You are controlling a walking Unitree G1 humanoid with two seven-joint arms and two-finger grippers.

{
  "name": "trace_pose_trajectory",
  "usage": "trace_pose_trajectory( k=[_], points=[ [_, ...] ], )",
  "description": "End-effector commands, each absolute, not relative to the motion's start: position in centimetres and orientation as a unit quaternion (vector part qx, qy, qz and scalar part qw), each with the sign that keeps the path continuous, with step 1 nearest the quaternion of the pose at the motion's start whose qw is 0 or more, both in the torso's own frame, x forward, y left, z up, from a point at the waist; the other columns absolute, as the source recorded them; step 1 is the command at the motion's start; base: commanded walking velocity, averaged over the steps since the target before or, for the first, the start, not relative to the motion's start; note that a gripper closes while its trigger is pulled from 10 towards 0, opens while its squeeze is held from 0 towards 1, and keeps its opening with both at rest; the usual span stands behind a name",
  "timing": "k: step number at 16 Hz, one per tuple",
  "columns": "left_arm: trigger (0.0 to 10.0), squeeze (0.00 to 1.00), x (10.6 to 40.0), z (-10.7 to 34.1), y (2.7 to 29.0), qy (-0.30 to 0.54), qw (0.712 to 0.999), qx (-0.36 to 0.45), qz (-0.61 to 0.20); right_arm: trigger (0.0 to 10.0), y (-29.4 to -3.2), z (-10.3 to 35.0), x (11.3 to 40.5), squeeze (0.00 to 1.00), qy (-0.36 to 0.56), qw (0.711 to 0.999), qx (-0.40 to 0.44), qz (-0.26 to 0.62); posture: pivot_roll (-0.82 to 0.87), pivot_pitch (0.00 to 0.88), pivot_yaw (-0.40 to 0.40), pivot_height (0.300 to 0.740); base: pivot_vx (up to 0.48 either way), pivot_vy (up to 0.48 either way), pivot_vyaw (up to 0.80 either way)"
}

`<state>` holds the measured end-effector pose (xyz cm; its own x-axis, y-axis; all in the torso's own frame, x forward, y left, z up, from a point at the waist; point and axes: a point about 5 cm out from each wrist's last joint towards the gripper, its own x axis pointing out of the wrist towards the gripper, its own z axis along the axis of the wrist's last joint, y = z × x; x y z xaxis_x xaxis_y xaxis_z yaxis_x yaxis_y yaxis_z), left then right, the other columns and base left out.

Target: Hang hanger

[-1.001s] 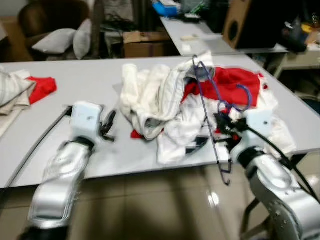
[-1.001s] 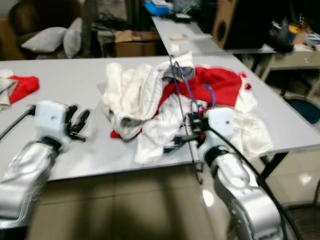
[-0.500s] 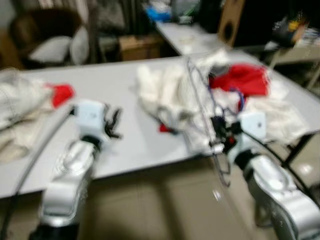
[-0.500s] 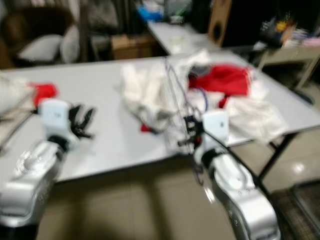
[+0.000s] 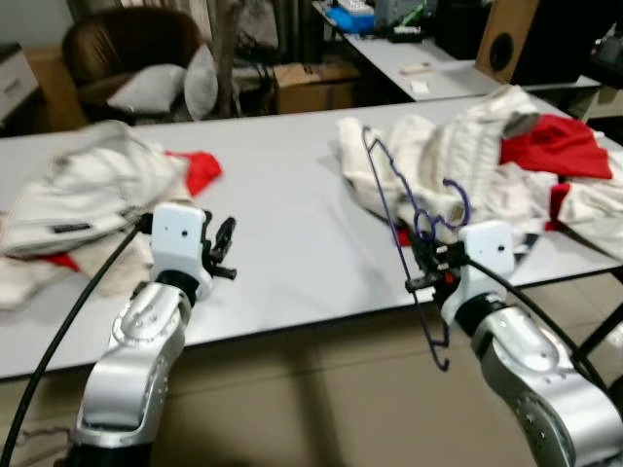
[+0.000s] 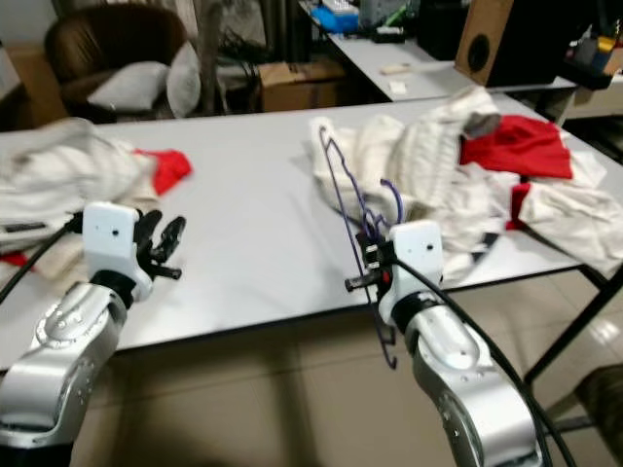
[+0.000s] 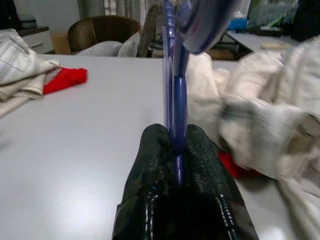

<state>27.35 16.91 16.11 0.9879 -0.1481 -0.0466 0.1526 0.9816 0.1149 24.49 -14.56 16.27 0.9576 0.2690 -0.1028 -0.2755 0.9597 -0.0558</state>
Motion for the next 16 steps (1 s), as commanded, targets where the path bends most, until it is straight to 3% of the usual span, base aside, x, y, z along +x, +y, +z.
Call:
trace_pose_trajectory(
  k=[1,8,10,12,16],
  points=[
    [10.0,0.0,27.42,16.45,17.44,0.016,0.995,0.067,-0.069,10.0,-14.39,16.64,24.43,0.0,0.038,0.989,-0.033,0.139,0.04,0.0,0.016,0.74,0.0,0.48,0.0],
    [10.0,0.0,27.4,16.31,17.31,0.017,0.995,0.069,-0.075,10.0,-14.45,16.27,24.23,0.0,0.042,0.989,-0.041,0.137,0.03,0.0,0.022,0.74,0.0,0.467,0.0],
    [10.0,0.0,27.44,16.54,16.99,0.009,0.989,0.119,-0.092,10.0,-14.43,16.19,24.17,0.0,0.043,0.989,-0.041,0.136,0.03,0.0,0.027,0.74,0.0,-0.48,0.0],
    [10.0,0.0,27.56,16.39,17.01,0.011,0.992,0.097,-0.084,10.0,-14.55,16.13,24.16,0.0,0.043,0.989,-0.044,0.133,0.03,0.0,0.027,0.74,0.0,-0.48,0.0],
    [10.0,0.0,27.59,16.44,17.0,0.006,0.994,0.073,-0.078,10.0,-14.95,15.89,24.24,0.0,0.046,0.991,-0.048,0.116,0.03,0.0,0.03,0.74,0.0,0.0,0.0]
  ],
)
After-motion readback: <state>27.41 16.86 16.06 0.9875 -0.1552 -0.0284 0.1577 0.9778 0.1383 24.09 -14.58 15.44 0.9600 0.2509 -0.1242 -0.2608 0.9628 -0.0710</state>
